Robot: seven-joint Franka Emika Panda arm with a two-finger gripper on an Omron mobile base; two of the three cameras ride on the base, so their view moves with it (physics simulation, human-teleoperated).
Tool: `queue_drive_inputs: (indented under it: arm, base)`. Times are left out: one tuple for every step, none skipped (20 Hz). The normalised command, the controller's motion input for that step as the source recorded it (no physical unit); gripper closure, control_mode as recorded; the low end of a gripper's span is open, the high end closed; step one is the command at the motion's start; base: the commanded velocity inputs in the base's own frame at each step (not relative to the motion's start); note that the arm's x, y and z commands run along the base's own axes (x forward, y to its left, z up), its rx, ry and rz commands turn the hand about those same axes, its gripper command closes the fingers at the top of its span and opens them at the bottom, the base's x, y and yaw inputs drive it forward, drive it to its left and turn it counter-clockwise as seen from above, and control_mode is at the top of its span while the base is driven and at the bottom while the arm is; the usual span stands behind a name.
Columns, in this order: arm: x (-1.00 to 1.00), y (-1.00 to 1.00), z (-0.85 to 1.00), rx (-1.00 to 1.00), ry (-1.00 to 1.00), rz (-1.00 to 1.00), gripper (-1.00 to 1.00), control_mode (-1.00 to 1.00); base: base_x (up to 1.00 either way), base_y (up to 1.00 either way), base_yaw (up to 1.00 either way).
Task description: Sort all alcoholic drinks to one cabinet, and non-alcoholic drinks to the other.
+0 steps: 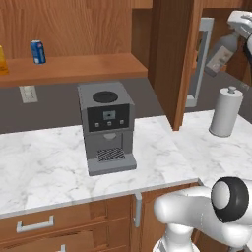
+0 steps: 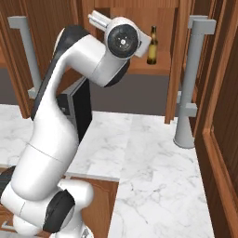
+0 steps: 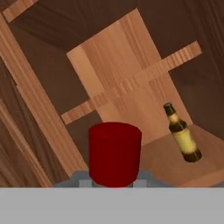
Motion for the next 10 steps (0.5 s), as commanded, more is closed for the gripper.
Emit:
queue_drive_inputs:
  arm:
    - [0.49, 0.0, 0.0, 0.0, -0.16, 0.18, 1.0, -1.0]
    - [0.51, -0.01, 0.0, -0.01, -0.16, 0.17, 1.0, -1.0]
    - [0.51, -0.04, 0.0, -0.01, -0.16, 0.17, 1.0, -1.0]
    - [0.53, -0.04, 0.0, -0.02, -0.15, 0.17, 1.0, -1.0]
    - [0.51, -0.06, 0.0, -0.04, -0.16, 0.17, 1.0, -1.0]
    - [0.51, -0.08, 0.0, -0.05, -0.16, 0.16, 1.0, -1.0]
    - [0.51, -0.04, 0.0, -0.07, -0.15, 0.15, 1.0, -1.0]
    - [0.46, -0.03, 0.0, -0.09, -0.15, 0.13, 1.0, -1.0]
    - [0.46, 0.0, 0.0, -0.1, -0.15, 0.13, 1.0, -1.0]
    - [0.41, 0.0, 0.0, -0.12, -0.14, 0.11, 1.0, -1.0]
  base:
    - [0.0, 0.0, 0.0]
    - [0.0, 0.0, 0.0]
    - [0.0, 0.0, 0.0]
    - [0.0, 0.0, 0.0]
    - [0.0, 0.0, 0.0]
    - [0.0, 0.0, 0.0]
    - [0.0, 0.0, 0.0]
    - [0.0, 0.0, 0.0]
    - [0.0, 0.0, 0.0]
    - [0.0, 0.0, 0.0]
